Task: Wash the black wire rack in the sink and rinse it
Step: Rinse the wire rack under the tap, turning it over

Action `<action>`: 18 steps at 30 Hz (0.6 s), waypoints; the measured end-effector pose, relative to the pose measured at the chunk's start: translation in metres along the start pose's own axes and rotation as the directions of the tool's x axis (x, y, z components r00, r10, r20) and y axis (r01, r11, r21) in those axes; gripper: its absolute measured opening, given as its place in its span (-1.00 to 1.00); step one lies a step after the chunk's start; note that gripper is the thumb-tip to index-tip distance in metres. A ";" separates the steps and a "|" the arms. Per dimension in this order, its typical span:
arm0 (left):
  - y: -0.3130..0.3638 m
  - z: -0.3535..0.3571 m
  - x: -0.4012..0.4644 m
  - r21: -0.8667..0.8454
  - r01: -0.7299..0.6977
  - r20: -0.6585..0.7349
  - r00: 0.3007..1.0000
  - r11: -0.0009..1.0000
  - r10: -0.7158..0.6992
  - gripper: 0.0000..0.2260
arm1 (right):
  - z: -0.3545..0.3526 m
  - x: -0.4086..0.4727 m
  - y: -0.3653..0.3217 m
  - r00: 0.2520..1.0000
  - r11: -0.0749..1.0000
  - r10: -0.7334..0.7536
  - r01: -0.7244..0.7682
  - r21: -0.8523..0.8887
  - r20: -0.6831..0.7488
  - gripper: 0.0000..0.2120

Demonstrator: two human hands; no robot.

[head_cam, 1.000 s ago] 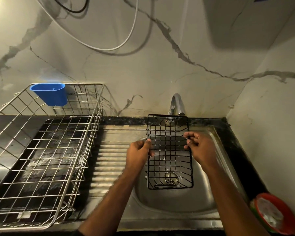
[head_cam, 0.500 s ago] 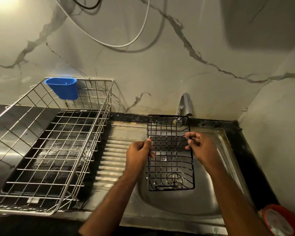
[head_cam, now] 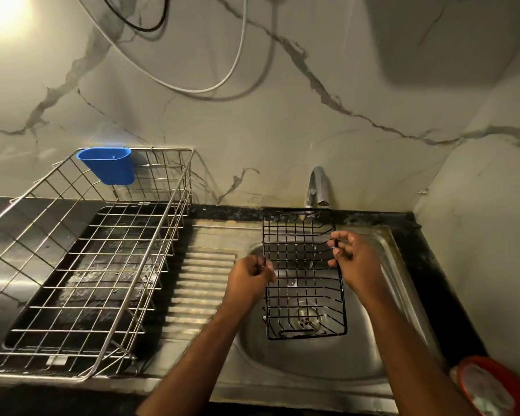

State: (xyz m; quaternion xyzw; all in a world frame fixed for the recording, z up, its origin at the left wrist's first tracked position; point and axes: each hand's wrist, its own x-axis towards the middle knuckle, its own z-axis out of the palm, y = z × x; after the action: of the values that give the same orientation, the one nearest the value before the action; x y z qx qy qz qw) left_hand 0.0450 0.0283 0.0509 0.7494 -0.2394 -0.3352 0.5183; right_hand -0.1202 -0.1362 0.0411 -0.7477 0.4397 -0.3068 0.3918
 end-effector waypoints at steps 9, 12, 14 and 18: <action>0.000 -0.004 -0.015 -0.026 -0.085 0.066 0.994 0.996 0.086 -0.92 | 0.011 0.015 -0.003 0.998 0.998 0.062 -0.061 -0.022 0.007 -0.62; -0.002 -0.004 -0.017 -0.030 -0.103 0.085 0.991 0.994 0.105 -0.92 | 0.015 0.022 -0.009 0.997 0.997 0.072 -0.073 0.014 0.023 -0.62; -0.003 -0.004 -0.018 -0.037 -0.102 0.074 0.992 0.994 0.104 -0.91 | 0.018 0.025 -0.012 0.997 0.998 0.063 -0.064 0.026 0.042 -0.63; -0.002 -0.006 -0.016 -0.036 -0.108 0.048 0.993 0.993 0.110 -0.91 | 0.021 0.032 -0.010 0.997 0.997 0.047 -0.051 0.063 0.062 -0.63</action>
State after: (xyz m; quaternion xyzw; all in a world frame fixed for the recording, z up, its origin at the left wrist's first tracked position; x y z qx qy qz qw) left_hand 0.0389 0.0437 0.0546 0.7179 -0.2871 -0.3289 0.5422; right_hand -0.0853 -0.1548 0.0425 -0.7327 0.4357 -0.2882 0.4361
